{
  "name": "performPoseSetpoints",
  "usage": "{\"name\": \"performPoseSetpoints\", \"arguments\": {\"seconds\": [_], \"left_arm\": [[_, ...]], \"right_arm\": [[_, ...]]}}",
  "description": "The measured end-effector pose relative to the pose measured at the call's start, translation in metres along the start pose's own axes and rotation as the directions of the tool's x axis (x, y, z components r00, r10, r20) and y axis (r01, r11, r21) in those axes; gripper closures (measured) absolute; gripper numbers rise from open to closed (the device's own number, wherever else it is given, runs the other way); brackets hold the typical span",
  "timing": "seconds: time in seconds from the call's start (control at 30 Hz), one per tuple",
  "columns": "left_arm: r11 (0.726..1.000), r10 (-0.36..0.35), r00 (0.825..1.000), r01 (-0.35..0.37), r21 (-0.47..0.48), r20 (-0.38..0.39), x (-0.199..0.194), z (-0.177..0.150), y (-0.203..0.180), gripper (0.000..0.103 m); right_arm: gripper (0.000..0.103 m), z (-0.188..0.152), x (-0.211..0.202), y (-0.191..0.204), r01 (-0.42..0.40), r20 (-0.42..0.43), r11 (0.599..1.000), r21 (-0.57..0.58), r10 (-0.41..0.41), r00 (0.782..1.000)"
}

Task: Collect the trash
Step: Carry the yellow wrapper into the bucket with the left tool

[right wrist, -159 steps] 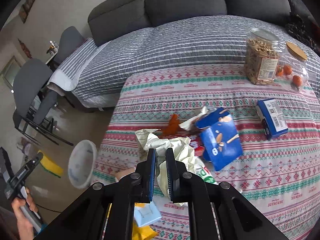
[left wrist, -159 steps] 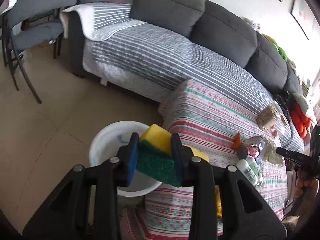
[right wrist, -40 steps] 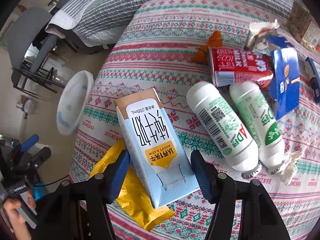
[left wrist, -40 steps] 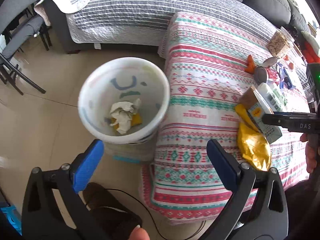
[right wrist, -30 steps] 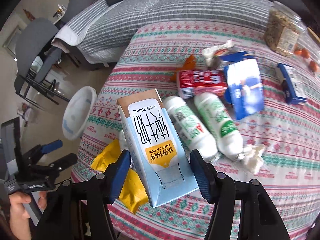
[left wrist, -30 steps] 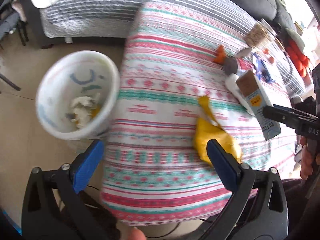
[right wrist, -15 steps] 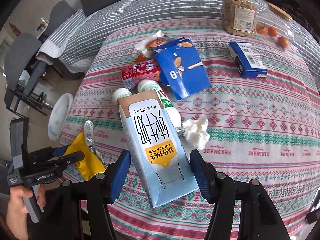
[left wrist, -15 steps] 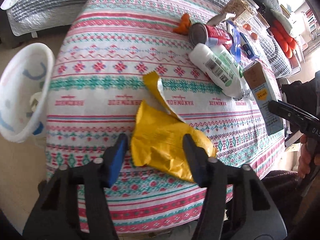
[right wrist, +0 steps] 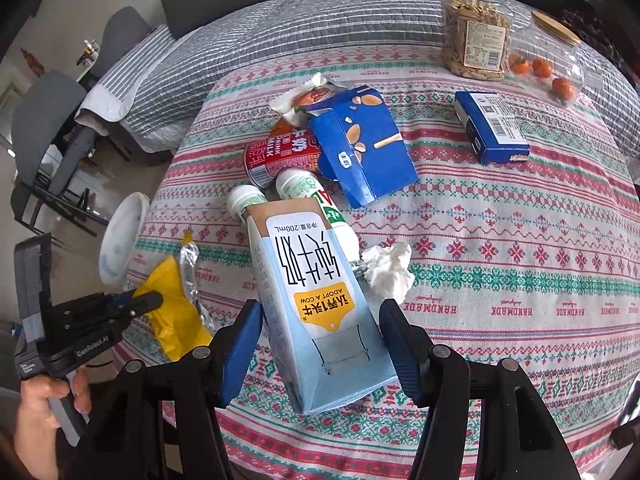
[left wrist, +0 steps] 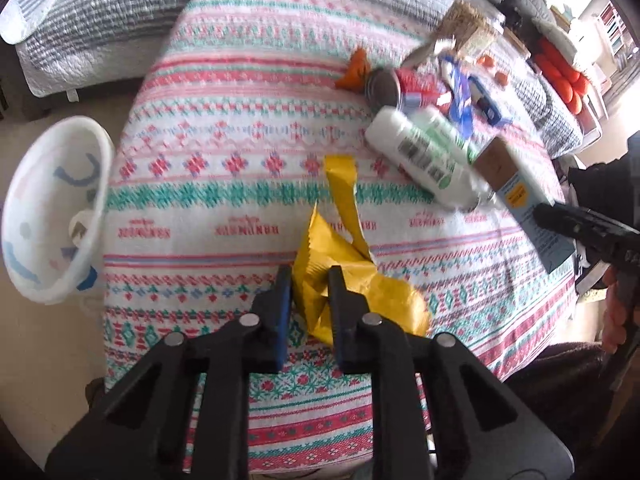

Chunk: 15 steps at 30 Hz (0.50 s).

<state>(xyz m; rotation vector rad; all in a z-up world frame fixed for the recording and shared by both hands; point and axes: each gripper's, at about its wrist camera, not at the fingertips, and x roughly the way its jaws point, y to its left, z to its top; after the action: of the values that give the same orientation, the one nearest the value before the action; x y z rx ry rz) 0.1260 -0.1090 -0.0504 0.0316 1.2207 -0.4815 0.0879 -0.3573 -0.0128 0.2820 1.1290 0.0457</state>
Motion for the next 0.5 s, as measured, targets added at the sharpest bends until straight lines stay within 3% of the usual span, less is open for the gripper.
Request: {"name": "performPoseSetpoints", "arguments": {"seconds": [0.3,0.5], "left_arm": [[0.995,0.030,0.989,-0.016,-0.096,0.146,-0.043,0.008,0.046,0.085],[0.982,0.105,0.971,-0.066,-0.177,0.217,-0.066,0.008,0.082,0.085]], "right_arm": [[0.044,0.011,0.002,0.029,-0.019,0.016,0.999,-0.043,0.020,1.000],[0.046,0.020,0.010,0.059,-0.045,0.016,0.995,-0.087,0.046,0.999]]}}
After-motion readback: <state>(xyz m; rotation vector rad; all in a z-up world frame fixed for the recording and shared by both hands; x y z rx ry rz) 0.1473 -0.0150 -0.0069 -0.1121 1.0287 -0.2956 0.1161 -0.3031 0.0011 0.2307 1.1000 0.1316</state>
